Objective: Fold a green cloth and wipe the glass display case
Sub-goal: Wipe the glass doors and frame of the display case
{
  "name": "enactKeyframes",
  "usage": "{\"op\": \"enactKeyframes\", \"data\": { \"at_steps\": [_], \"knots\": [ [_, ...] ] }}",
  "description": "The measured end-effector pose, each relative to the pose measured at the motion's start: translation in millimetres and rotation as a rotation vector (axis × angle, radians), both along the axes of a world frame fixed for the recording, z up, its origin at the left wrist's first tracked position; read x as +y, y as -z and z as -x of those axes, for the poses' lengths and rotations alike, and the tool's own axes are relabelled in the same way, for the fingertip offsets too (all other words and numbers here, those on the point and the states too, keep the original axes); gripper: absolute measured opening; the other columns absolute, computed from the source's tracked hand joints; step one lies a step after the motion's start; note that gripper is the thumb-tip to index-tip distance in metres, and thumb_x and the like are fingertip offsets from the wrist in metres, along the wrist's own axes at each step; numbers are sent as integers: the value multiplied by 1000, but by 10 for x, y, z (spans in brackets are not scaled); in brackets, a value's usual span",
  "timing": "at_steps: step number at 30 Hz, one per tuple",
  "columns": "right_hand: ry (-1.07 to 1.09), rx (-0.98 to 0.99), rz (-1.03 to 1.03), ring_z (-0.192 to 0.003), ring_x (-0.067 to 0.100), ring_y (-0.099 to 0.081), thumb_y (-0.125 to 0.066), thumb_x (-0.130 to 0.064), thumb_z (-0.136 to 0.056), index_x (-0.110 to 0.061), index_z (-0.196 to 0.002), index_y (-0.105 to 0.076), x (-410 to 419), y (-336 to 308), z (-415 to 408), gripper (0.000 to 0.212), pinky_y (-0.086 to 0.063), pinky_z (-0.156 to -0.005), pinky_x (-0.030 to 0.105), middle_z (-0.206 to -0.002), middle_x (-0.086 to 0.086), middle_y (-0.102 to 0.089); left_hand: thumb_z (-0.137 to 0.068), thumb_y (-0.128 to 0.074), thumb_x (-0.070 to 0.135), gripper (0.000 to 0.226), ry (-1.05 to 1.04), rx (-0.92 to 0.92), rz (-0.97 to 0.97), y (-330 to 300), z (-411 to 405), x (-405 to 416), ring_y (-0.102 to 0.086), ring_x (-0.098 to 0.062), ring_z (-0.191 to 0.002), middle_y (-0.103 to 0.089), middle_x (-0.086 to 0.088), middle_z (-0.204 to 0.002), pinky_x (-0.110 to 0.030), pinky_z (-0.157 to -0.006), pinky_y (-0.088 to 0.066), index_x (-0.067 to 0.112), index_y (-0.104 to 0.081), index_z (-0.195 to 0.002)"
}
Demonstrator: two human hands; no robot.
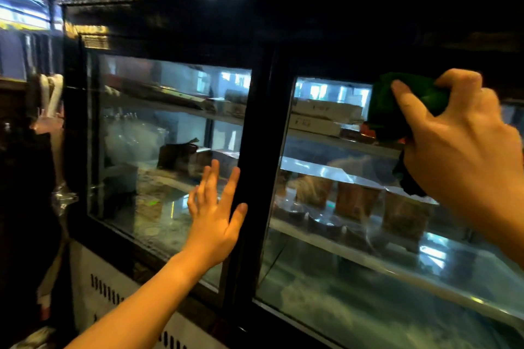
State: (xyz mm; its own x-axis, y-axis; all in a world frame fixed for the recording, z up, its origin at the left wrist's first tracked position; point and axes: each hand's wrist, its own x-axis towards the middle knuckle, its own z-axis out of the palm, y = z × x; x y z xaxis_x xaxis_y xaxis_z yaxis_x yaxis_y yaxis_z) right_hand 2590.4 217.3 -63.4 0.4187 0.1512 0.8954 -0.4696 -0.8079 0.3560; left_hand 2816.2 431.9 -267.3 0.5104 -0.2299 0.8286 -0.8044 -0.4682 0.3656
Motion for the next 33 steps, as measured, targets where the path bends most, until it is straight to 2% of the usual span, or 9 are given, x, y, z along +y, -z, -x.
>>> {"op": "enactKeyframes", "data": {
  "at_steps": [2, 6, 11, 13, 17, 20, 24, 28, 33],
  "knots": [
    [-29, 37, 0, -88, 53, -44, -74, -2, -78, -10, -145, -45, 202, -40, -219, 73, -34, -49, 41, -123, 30, -39, -94, -33, 50, 65, 21, -17, -34, -14, 1, 74, 5, -15, -150, 5, 4, -164, -58, -112, -17, 51, -1, -150],
    [-75, 90, -45, -94, 50, -44, -66, -5, -86, -15, -150, -40, 551, -63, -596, 69, -32, -54, 41, -129, 33, -39, -93, -31, 49, 66, 123, -43, -107, -65, -44, 285, 9, -6, -149, 12, 14, -162, -44, -113, -12, 57, 7, -147],
    [-174, 86, -120, -99, 54, -45, -63, -5, -88, -13, -152, -36, 819, -132, -851, 71, -33, -63, 43, -134, 34, -36, -91, -43, 37, 76, 245, -155, -49, -129, -177, 529, -19, -11, -147, -6, 14, -163, -49, -110, -23, 47, 1, -152],
    [-211, 69, -150, -101, 54, -46, -62, -4, -87, -13, -153, -36, 913, -163, -907, 71, -35, -65, 44, -134, 33, -35, -91, -47, 37, 75, 199, -191, 24, -134, -288, 614, -24, -18, -145, -14, 4, -162, -47, -110, -24, 40, -6, -153],
    [-252, 24, -111, -98, 53, -48, -60, -5, -85, -12, -151, -39, 1136, -220, -1021, 70, -48, -69, 51, -132, 34, -38, -85, -44, 63, 81, 15, 30, 169, -86, -532, 750, -15, -27, -148, -12, -10, -163, -52, -114, -16, 37, -8, -153],
    [-253, 35, -23, -92, 53, -49, -62, -6, -85, -12, -149, -42, 1337, -249, -1159, 68, -47, -60, 48, -129, 34, -41, -76, -41, 80, 93, -31, 179, 187, 1, -687, 804, -8, -27, -149, -7, -9, -163, -56, -117, -13, 38, -12, -153],
    [-95, 125, 70, -99, 47, -47, -58, -8, -90, -17, -152, -33, 1576, -261, -1491, 68, -35, -55, 38, -137, 28, -38, -86, -50, 69, 73, 47, 270, 268, 43, -827, 806, -6, -23, -149, -4, 3, -162, -56, -118, -13, 54, -14, -148],
    [42, 163, 195, -106, 45, -46, -43, -5, -96, -12, -155, -24, 1625, -194, -1658, 62, -30, -57, 35, -145, 29, -33, -92, -60, 45, 65, 68, 289, 329, 49, -901, 772, -7, -23, -148, -8, 2, -161, -53, -117, -19, 49, -25, -147],
    [102, 162, 273, -105, 45, -49, -36, -4, -100, -8, -155, -19, 1614, -79, -1649, 58, -30, -55, 33, -146, 30, -33, -94, -60, 39, 69, 71, 298, 302, 47, -871, 773, -2, -22, -148, -3, 4, -162, -50, -116, -15, 49, -20, -149]
  ]
}}
